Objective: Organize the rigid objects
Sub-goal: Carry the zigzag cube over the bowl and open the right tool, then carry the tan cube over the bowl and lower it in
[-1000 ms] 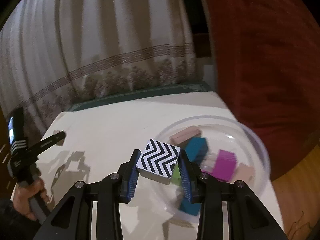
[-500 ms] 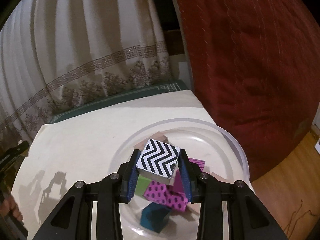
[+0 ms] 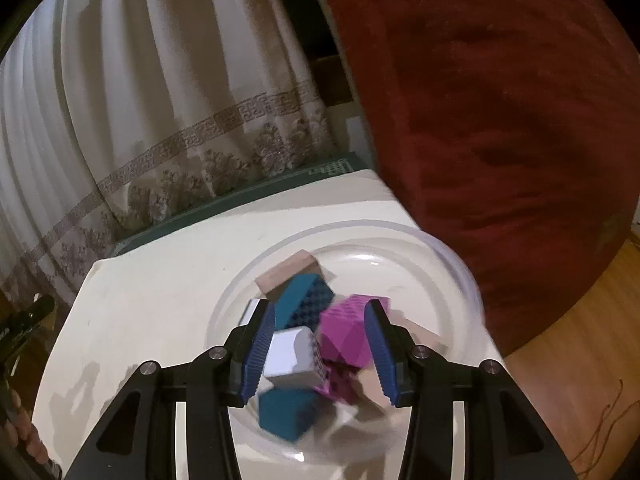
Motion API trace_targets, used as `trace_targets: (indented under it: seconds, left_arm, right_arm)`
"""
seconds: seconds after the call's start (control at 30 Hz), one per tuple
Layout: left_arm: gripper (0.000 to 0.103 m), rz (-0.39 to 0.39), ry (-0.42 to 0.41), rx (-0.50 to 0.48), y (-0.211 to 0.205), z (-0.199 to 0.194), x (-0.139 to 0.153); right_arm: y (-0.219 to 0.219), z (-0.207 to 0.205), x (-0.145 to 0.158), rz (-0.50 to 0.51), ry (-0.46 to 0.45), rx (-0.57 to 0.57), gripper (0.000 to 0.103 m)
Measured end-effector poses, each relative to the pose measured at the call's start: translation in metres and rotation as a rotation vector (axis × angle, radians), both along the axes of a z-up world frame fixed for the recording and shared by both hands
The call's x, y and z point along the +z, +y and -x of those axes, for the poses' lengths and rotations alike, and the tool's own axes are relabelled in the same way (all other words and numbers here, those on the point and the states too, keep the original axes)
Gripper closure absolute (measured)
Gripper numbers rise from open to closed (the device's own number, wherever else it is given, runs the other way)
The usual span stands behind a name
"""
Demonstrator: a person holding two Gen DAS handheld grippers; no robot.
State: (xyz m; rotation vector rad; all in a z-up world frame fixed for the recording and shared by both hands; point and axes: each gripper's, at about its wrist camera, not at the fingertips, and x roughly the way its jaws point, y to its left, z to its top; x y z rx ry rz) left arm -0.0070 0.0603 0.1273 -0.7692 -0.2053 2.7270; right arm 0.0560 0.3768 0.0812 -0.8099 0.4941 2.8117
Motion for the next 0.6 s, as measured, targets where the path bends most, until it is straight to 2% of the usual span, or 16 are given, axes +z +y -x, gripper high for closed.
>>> trace_targets:
  seconds: [0.3,0.6]
  left_arm:
    - [0.068,0.031,-0.012,-0.096,0.051,-0.013,-0.001]
    - [0.068,0.073,-0.022,-0.217,0.109,-0.016,-0.002]
  right_arm:
    - [0.015,-0.049,-0.004,-0.006,0.022,-0.023,0.054]
    - [0.029,-0.065,-0.012,0.021,0.028,-0.025,0.054]
